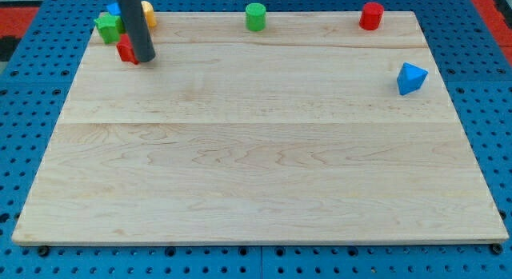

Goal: Push red star into green star

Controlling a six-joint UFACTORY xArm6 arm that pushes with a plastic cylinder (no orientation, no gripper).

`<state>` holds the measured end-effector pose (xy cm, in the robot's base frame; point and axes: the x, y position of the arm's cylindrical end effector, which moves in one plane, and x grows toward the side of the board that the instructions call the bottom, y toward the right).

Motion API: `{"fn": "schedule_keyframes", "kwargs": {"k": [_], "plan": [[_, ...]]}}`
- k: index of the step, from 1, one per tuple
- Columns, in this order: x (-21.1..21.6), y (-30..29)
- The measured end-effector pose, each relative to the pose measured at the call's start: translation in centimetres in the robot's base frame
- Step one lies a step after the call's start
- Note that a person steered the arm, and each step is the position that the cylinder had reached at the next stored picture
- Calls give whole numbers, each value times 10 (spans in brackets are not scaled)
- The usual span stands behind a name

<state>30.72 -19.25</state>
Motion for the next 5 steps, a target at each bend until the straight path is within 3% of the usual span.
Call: {"fn": "schedule_keyframes", "kwargs": {"k": [3,5], "plan": [[0,-80],[0,-103]]}}
